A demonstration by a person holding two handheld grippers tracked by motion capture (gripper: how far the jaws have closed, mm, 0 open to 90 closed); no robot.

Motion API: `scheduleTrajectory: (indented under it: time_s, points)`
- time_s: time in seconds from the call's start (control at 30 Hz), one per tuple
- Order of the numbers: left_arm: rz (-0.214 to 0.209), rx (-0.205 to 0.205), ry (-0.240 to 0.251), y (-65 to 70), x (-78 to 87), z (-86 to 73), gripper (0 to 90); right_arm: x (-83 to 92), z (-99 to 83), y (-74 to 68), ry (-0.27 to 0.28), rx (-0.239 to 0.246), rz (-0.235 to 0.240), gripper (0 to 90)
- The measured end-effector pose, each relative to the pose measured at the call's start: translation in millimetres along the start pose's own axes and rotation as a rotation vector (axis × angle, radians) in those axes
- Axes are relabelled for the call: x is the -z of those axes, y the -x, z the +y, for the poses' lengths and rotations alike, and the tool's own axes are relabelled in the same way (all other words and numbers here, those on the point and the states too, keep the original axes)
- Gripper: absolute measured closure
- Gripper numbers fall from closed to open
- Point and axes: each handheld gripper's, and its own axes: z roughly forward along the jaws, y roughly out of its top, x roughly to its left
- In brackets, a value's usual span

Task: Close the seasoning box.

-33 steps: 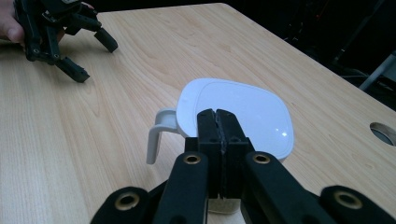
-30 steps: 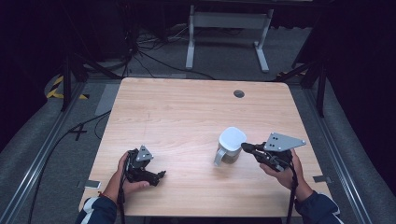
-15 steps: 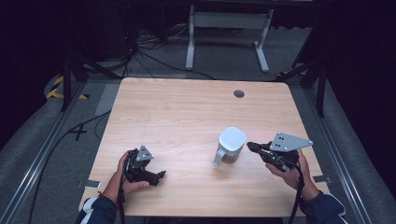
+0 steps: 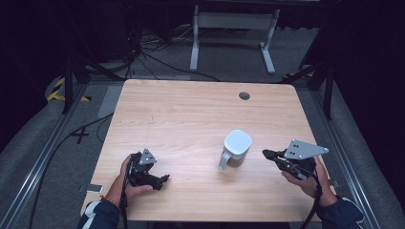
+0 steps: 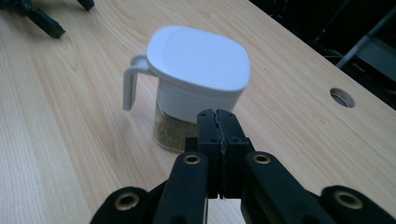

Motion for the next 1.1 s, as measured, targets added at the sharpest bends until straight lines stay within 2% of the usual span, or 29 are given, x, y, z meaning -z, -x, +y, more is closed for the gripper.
scheduleTrajectory:
  time_s: [0.2,0.3,0.57,0.6,0.67,0.7,0.73,0.8,1.1]
  points:
    - [0.0,0.0,0.0,0.0,0.0,0.0,0.4,8.1,-13.9,5.6,-0.018,-0.017,-0.015,89.1]
    - [-0.001,-0.001,0.0,-0.1,0.0,0.0,0.4,10.7,-21.5,7.8,-0.033,-0.027,-0.02,85.5]
    - [0.0,0.0,0.005,-0.1,-0.5,-0.1,0.3,15.1,-48.9,11.1,-0.059,-0.046,-0.05,65.3]
    - [0.0,0.0,0.005,-0.1,-0.5,-0.1,0.4,15.1,-48.9,11.1,-0.059,-0.046,-0.05,65.3]
    - [0.0,-0.001,0.005,-0.1,-0.5,-0.1,0.3,16.7,-58.6,13.0,-0.057,-0.057,-0.065,58.1]
    - [0.0,-0.001,0.005,-0.1,-0.5,-0.1,0.4,17.4,-62.5,14.0,-0.051,-0.061,-0.07,58.3]
    - [0.0,-0.001,0.005,-0.1,-0.5,-0.1,0.3,18.6,-73.6,16.1,-0.052,-0.075,-0.074,54.3]
    - [0.0,-0.001,0.002,-0.1,-0.3,0.0,0.3,19.2,-77.3,16.5,-0.05,-0.076,-0.074,53.3]
    - [-0.002,-0.001,0.002,-0.2,-0.2,0.0,0.3,25.7,-122.0,20.4,-0.098,-0.179,-0.069,39.4]
